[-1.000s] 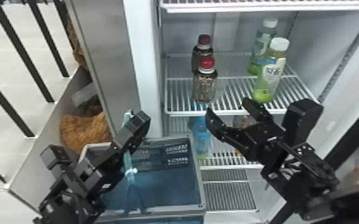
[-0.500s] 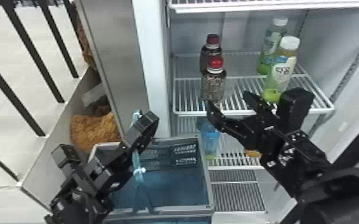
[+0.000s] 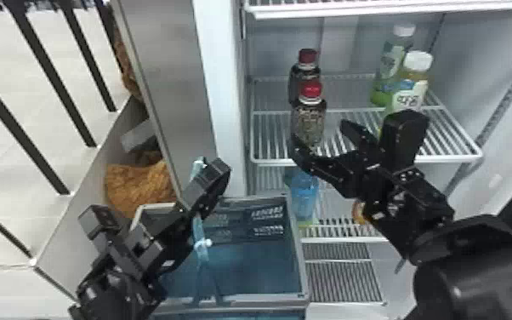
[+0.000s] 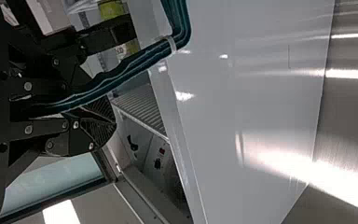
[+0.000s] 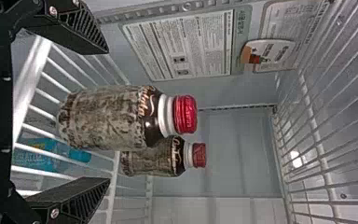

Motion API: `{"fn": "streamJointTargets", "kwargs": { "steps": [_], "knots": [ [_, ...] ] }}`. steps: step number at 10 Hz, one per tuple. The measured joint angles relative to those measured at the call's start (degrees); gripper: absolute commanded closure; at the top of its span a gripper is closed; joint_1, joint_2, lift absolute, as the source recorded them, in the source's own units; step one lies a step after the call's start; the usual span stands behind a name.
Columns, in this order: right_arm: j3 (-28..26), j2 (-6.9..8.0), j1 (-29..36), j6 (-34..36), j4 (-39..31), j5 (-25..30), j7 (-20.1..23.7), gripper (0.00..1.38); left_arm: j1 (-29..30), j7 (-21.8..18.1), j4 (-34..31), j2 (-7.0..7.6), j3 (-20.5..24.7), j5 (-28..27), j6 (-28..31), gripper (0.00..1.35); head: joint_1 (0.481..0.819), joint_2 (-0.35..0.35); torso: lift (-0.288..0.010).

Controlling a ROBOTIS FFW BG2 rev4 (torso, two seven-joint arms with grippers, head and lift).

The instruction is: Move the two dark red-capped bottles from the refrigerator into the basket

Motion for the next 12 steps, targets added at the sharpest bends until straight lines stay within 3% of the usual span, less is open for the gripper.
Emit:
{"fn": "streamJointTargets", "kwargs": {
  "steps": [5, 6, 7, 8, 9, 10, 12],
  "knots": [
    [1.8, 0.46, -6.4, -0.4, 7.3, -0.5, -0.4, 0.13, -0.2, 0.0, 0.0, 0.17, -0.2, 0.0, 0.1, 1.2, 0.685, 0.062, -0.034],
    [2.2, 0.46, -7.2, -0.4, 8.3, -0.9, -0.4, 0.19, -0.2, 0.0, 0.0, 0.17, -0.1, 0.0, 0.1, 1.2, 0.684, 0.068, -0.034],
    [2.6, 0.49, -7.9, -0.4, 9.1, -1.1, -0.4, 0.5, -0.2, 0.0, 0.0, 0.21, 0.0, 0.0, 0.1, 1.2, 0.683, 0.07, -0.034],
    [3.2, 0.55, -8.8, -0.4, 10.2, -1.4, -0.3, 0.93, -0.2, 0.0, 0.0, 0.25, 0.0, 0.0, 0.1, 1.2, 0.683, 0.076, -0.034],
    [3.6, 0.63, -9.5, -0.4, 10.9, -1.4, -0.2, 1.21, -0.2, 0.0, 0.0, 0.26, 0.0, 0.0, 0.1, 1.2, 0.681, 0.081, -0.034],
    [3.7, 0.65, -9.8, -0.4, 11.1, -1.1, -0.2, 1.28, -0.2, 0.0, 0.0, 0.26, 0.0, 0.0, 0.1, 1.2, 0.68, 0.082, -0.034],
    [3.7, 0.61, -9.4, -0.4, 11.0, -0.5, -0.2, 1.28, -0.1, 0.0, 0.0, 0.26, 0.0, 0.0, 0.1, 1.2, 0.682, 0.081, -0.034]
  ]
}}
